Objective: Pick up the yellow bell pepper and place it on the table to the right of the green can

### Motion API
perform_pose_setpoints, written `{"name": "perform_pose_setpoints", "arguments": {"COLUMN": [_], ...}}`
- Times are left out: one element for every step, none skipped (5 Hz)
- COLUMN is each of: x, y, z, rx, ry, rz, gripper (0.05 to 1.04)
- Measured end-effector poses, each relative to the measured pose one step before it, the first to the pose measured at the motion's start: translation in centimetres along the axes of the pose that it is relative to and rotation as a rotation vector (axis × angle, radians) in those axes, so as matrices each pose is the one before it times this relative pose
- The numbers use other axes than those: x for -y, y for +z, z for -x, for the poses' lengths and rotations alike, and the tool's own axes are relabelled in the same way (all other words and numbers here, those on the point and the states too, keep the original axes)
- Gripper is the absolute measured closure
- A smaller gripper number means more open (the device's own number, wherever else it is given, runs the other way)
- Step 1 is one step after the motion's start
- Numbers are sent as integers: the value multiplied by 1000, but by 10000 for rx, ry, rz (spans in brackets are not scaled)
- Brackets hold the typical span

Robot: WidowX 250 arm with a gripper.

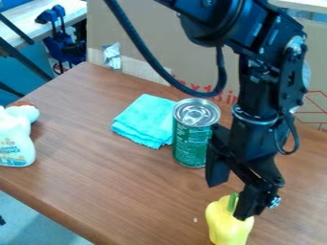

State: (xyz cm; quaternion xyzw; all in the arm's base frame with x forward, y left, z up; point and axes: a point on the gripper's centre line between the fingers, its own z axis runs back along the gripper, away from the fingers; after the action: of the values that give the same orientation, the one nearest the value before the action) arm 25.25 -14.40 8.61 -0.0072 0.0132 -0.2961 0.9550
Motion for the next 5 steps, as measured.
{"name": "perform_pose_setpoints", "arguments": {"x": [241,270,82,187,-105], "y": [475,142,-25,38,-32], "z": [-619,-12,-106,143,164], "rx": [186,-45,-165,-97,-87], "ry": [-82,123,-82,164,198], "rz": [-326,2,65,176,78], "gripper": [418,716,922,1000,1004]}}
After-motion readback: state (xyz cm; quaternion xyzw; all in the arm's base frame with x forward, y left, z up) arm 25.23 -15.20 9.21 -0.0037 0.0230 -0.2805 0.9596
